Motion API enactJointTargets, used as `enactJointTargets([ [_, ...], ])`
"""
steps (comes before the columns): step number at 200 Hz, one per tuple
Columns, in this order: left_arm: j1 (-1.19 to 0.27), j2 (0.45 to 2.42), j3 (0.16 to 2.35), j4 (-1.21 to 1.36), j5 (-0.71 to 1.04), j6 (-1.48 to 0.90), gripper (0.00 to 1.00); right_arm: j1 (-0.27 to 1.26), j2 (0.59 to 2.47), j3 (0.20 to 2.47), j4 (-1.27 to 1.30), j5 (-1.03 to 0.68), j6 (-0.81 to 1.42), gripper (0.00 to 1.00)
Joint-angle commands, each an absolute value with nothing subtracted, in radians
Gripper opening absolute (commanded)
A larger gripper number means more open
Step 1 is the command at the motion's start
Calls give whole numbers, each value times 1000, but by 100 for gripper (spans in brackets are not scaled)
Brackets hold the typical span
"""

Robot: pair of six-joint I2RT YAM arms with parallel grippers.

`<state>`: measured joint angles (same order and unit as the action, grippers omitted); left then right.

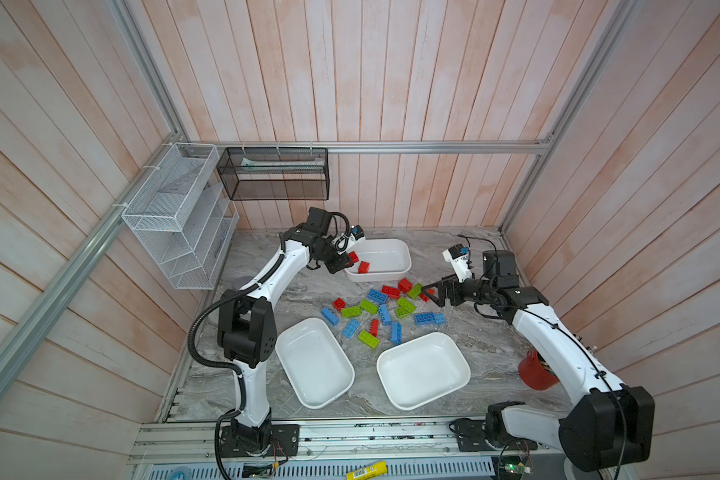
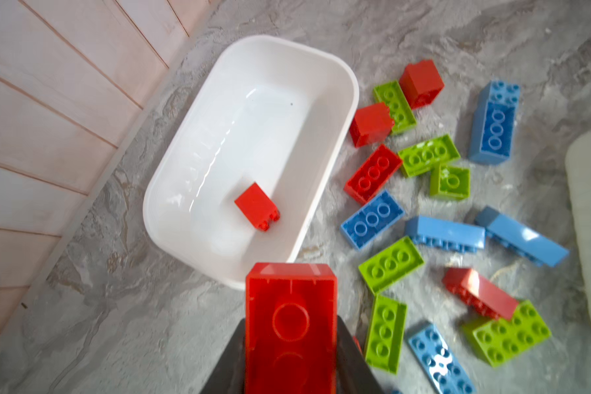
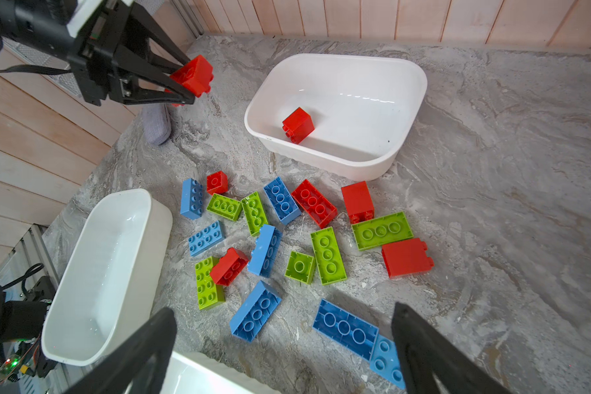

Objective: Sort the legos into containers by color
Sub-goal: 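Carry the red brick with the left gripper into the far tub and release, then lower the left gripper onto a small red brick and grasp it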

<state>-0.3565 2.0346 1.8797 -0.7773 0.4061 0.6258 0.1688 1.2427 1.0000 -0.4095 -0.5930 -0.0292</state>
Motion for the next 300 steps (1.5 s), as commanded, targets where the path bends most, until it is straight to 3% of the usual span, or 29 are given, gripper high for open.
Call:
enactJointTargets([
  [1,-369,2157,2011,-717,341,391,29,159,1237,1016,-396,-598,-28,98],
  [49,-399,2388,2240,-711,181,241,29,130,1225,1034,-419,-598,-42,98],
  [78,-400,2454,2278,-706,141,211,35,117,1215,1035,-429,-598,-43,98],
  [90,-402,2459,2278,-702,133,206,43,112,1211,1034,-432,-600,-42,98],
  [107,-402,2447,2286,-697,128,202,64,108,1210,1035,-439,-603,-45,98],
  [141,-402,2351,2287,-718,169,193,70,106,1201,1035,-448,-614,-45,98],
  [153,-401,2291,2241,-741,176,192,75,107,1198,1031,-447,-621,-45,98],
  [195,-403,1971,1819,-753,207,203,77,107,1187,1018,-453,-635,-55,98],
  [229,-404,1785,1529,-760,274,352,77,104,1179,997,-454,-643,-62,98],
  [257,-390,1808,1462,-802,263,426,77,106,1171,975,-442,-651,-44,98],
  [300,-366,1885,1374,-662,229,363,76,106,1148,965,-448,-642,-34,98],
])
